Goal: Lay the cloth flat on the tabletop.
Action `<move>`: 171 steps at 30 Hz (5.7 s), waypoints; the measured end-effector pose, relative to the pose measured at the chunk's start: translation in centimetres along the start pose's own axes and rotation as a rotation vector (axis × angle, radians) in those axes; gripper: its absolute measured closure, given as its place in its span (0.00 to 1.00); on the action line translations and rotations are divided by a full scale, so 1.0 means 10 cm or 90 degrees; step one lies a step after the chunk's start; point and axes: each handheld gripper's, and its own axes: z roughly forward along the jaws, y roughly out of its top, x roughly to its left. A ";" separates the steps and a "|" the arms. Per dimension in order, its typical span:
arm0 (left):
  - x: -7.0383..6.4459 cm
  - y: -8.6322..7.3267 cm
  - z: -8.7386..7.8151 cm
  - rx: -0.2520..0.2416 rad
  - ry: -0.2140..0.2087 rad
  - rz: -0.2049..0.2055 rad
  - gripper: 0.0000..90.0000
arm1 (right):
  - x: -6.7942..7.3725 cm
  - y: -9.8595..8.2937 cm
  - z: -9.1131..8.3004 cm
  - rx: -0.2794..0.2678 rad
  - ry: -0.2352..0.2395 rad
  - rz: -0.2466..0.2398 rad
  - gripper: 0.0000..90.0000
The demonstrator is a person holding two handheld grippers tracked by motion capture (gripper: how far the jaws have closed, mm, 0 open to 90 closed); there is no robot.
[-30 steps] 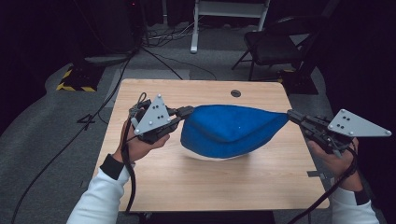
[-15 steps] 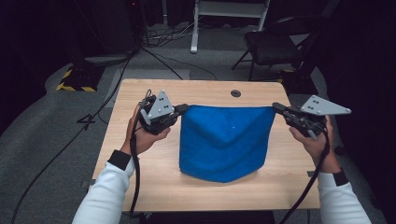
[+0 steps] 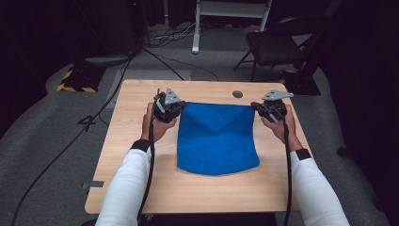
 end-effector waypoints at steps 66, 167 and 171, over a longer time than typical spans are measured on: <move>-0.86 -1.12 -0.80 0.143 -0.209 0.071 0.97 | 0.77 -1.23 -0.81 0.085 0.240 -0.047 0.96; 0.16 -0.60 0.73 0.169 -0.011 -0.102 0.98 | 2.82 -0.33 0.26 0.040 0.402 -0.240 0.57; 0.14 -0.59 0.73 0.172 -0.009 -0.095 0.98 | 2.89 -0.29 0.31 0.045 0.393 -0.245 0.58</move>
